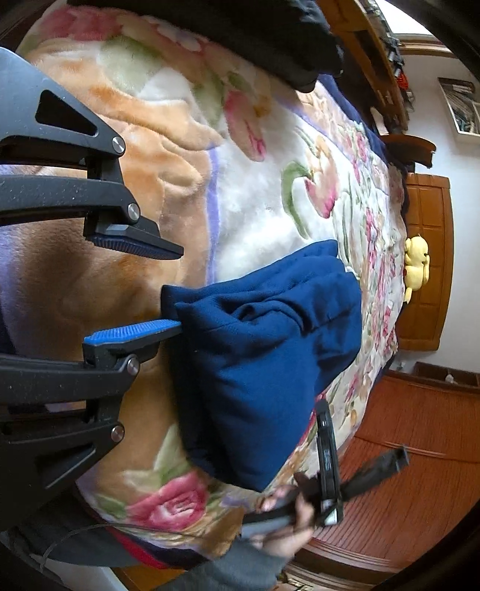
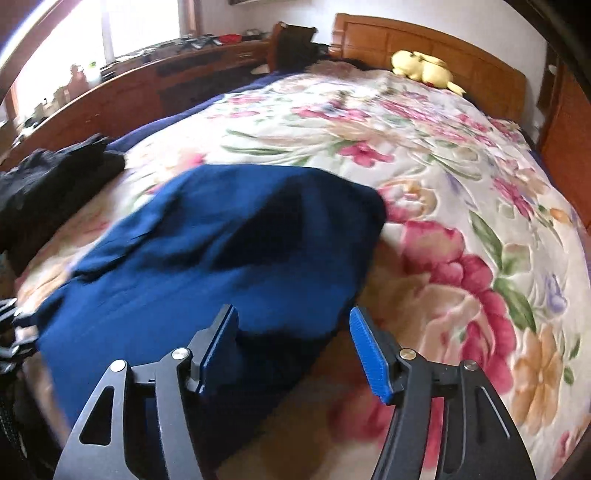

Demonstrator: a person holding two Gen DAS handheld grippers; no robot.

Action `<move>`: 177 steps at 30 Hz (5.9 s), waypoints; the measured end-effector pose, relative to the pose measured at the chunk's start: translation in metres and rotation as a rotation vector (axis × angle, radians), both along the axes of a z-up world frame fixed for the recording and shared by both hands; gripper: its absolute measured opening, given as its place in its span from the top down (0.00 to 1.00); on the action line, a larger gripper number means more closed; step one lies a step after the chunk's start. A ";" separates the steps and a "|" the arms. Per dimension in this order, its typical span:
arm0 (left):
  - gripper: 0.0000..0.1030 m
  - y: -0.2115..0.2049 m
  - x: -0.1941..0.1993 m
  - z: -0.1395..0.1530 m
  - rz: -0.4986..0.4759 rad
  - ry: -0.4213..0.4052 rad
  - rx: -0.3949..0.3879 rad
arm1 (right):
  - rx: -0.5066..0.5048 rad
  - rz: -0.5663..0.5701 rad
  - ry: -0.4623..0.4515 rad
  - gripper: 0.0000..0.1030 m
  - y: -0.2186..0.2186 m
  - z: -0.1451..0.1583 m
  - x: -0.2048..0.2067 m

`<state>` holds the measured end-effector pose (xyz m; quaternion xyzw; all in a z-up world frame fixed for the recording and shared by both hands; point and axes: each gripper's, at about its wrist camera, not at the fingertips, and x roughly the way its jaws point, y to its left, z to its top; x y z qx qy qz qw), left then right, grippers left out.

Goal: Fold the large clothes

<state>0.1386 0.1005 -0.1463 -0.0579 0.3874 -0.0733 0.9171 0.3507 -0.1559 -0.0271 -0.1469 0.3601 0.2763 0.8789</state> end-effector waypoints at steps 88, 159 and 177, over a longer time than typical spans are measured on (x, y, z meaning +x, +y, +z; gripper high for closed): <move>0.68 0.335 -0.185 0.166 0.679 -0.182 0.291 | 0.153 0.449 -0.180 0.23 0.337 0.069 -0.098; 0.62 -0.093 -0.045 0.161 0.068 -0.287 0.059 | 0.326 -0.352 -0.416 0.18 -0.022 0.024 -0.281; 0.62 -0.095 -0.051 0.166 0.075 -0.301 0.062 | 0.324 -0.335 -0.420 0.18 -0.035 0.027 -0.283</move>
